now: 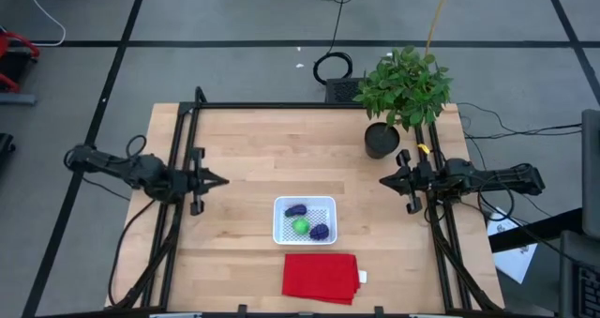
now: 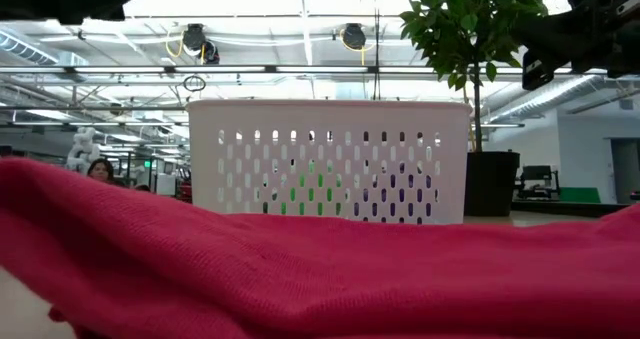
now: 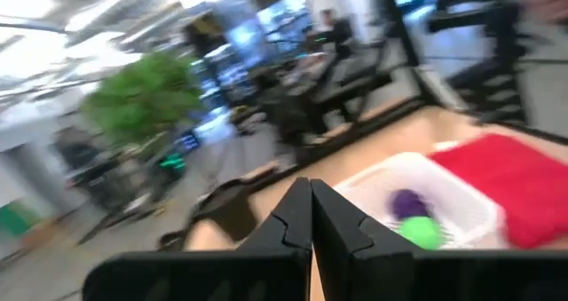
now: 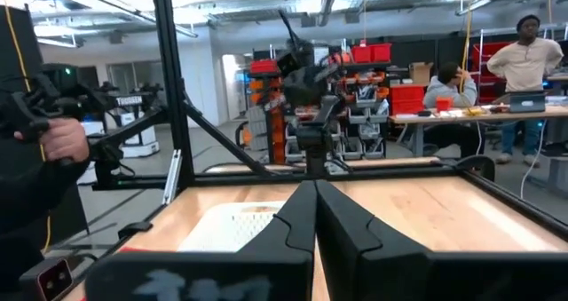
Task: Pick and placing Produce into tupperware
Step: Return to Home Position
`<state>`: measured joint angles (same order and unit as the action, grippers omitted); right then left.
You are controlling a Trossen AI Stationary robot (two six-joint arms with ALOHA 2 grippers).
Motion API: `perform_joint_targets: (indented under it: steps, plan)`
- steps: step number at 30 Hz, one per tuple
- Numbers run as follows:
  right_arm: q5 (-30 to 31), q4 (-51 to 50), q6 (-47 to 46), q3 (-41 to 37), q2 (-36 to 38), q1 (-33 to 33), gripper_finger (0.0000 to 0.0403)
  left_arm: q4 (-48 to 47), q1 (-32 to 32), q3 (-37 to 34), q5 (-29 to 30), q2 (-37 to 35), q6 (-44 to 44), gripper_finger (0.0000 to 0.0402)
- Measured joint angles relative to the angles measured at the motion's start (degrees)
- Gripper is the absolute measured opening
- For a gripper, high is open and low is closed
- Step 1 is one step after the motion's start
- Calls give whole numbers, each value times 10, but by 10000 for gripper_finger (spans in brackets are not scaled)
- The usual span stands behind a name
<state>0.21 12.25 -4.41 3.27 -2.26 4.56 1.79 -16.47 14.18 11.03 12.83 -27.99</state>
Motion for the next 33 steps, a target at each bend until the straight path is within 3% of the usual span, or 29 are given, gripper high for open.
perform_joint_targets:
  steps: [3, 11, 18, 33]
  plan:
    - [0, 3, -3, -1, 0, 0, 0, 25, 34, -17, -67, 0, 0, 0]
    - [-3, 39, -4, -2, -4, 0, 0, 61, 130, -51, -137, -1, 27, 0]
    - [-3, 5, -22, -2, -4, 0, 0, 71, 193, -72, -188, -1, 58, 0]
    - [26, -61, -32, -3, -4, 0, 0, 31, 223, -76, -226, -1, 116, 0]
